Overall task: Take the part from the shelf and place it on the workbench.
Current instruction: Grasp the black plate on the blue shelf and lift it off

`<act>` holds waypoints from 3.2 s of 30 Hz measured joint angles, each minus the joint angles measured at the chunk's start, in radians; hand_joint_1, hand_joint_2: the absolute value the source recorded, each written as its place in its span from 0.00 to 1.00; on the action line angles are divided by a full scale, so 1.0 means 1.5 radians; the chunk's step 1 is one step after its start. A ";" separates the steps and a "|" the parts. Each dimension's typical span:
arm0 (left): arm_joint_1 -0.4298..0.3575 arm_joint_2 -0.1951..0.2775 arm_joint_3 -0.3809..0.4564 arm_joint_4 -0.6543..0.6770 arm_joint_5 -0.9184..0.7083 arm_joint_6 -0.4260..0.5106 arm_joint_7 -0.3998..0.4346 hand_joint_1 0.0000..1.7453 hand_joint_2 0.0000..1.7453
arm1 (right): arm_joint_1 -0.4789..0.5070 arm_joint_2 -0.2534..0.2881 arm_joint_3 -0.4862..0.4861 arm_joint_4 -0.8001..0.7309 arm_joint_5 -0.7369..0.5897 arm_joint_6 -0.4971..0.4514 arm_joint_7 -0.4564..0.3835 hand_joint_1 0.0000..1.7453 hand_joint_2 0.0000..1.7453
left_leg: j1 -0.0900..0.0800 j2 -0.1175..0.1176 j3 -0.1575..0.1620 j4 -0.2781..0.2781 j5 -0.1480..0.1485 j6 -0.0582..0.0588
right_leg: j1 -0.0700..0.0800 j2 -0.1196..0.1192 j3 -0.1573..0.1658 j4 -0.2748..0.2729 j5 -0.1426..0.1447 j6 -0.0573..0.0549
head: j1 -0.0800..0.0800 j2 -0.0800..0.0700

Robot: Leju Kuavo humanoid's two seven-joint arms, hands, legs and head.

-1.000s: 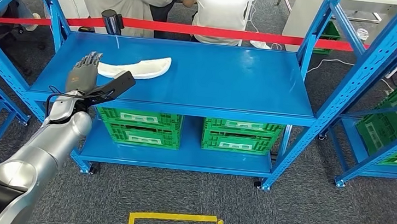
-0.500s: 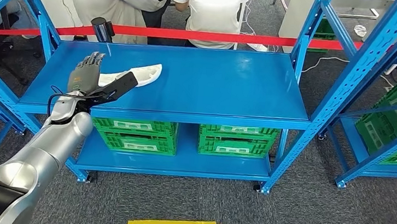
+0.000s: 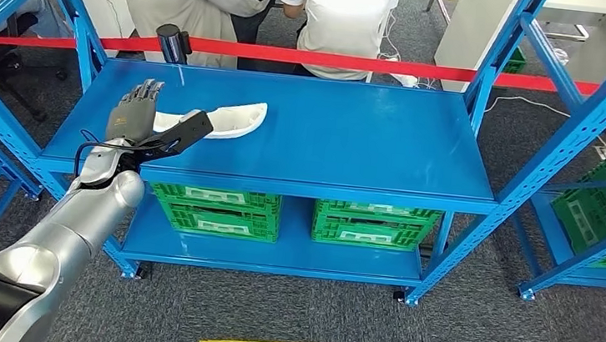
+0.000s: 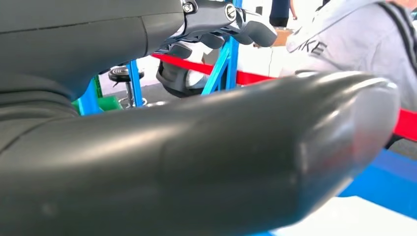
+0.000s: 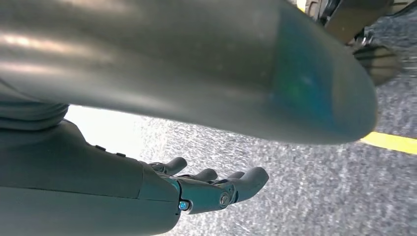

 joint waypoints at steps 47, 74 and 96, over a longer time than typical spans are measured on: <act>0.050 -0.043 -0.039 -0.006 -0.008 -0.012 -0.053 0.00 0.00 | 0.000 0.000 -0.005 0.000 -0.001 -0.004 0.000 0.00 0.00 | 0.004 0.003 -0.032 0.023 0.024 -0.029 | -0.002 0.004 0.072 -0.072 -0.017 -0.015 | -0.001 0.000; 0.084 -0.069 -0.056 0.005 0.041 -0.115 -0.104 0.00 0.00 | 0.000 -0.001 -0.014 0.000 0.009 -0.001 0.001 0.00 0.00 | -0.001 0.000 0.009 -0.009 -0.005 -0.018 | 0.001 0.004 0.028 -0.063 0.010 -0.011 | 0.006 0.000; 0.101 -0.070 -0.075 0.005 0.058 -0.072 -0.082 0.00 1.00 | 0.000 -0.001 -0.015 0.000 0.014 0.000 -0.001 0.00 0.00 | -0.001 0.000 0.010 -0.009 -0.005 -0.022 | -0.001 0.003 0.031 -0.064 0.010 -0.012 | 0.006 0.000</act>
